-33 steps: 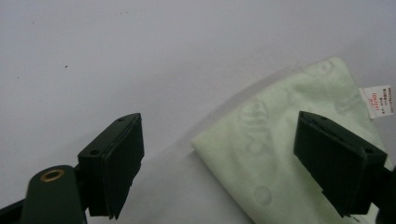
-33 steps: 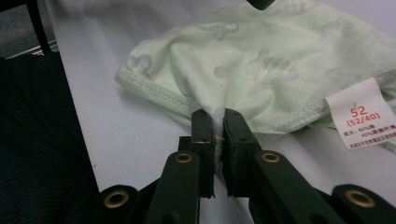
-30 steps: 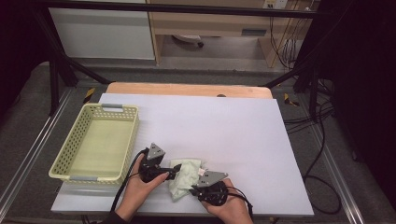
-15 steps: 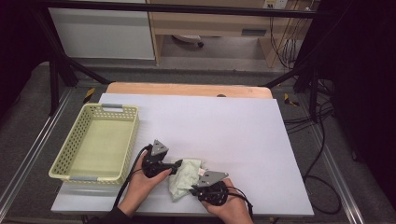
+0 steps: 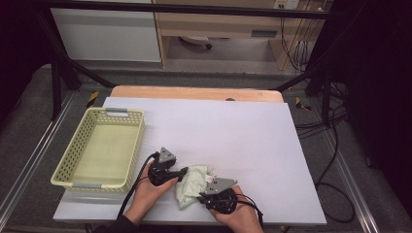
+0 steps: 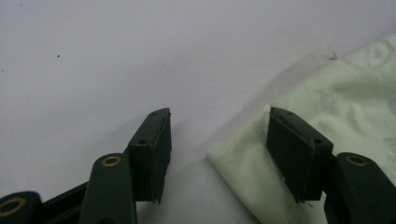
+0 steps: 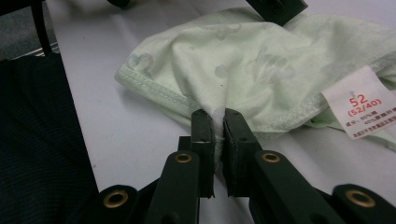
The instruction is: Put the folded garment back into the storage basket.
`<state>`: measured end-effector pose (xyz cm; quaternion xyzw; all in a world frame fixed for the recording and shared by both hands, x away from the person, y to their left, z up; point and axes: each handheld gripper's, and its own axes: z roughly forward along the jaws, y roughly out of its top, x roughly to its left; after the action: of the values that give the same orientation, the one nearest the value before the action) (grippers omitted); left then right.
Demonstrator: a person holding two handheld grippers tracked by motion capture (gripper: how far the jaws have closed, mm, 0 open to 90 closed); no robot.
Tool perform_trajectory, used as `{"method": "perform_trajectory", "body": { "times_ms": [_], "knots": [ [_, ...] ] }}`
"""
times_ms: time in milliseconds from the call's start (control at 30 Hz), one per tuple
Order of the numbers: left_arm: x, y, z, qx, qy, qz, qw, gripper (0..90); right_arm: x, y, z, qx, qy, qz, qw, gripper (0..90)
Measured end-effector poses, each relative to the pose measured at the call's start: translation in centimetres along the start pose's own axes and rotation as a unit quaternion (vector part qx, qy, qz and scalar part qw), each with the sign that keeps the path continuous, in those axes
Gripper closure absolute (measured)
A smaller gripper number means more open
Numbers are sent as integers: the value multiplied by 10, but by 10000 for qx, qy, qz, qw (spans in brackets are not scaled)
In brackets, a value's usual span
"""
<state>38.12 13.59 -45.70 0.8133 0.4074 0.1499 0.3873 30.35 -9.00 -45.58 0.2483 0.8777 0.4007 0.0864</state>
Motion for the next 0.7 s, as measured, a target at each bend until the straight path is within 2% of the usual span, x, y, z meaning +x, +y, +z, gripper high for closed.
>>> {"method": "perform_trajectory", "body": {
  "times_ms": [67, 133, 200, 233, 267, 300, 433, 500, 700],
  "knots": [
    [-1, 0, 0, -8, 8, 49, 10000, 407, 0, 0, 0, 0, 0, -14, 10000, 843],
    [-2, 0, 0, -21, -90, 53, 9999, 448, 0, 0, 0, 14, 4, -3, 10000, 843],
    [-5, 0, 0, -13, -210, 58, 9998, 518, 0, 0, 0, 8, 6, -11, 10000, 843],
    [-7, 0, 0, -5, -333, 67, 9994, 573, 0, 0, 0, 22, 7, -8, 10000, 843],
    [-8, -1, 0, 3, -460, 64, 9989, 690, 1, 1, 0, 36, 1, -14, 10000, 843],
    [-10, -1, 0, 13, -512, 83, 9987, 716, 1, 1, 0, 38, 0, -15, 10000, 843],
    [-11, 0, 1, -6, -595, 89, 9982, 766, 1, 1, 0, 42, -17, -34, 10000, 845],
    [-11, -1, 0, -42, -596, 111, 9981, 802, 1, 1, 0, 55, -25, -69, 10000, 845],
    [-11, -2, -1, -170, -549, 95, 9983, 831, 0, 2, 0, 46, -8, -80, 10000, 847]
  ]
}}
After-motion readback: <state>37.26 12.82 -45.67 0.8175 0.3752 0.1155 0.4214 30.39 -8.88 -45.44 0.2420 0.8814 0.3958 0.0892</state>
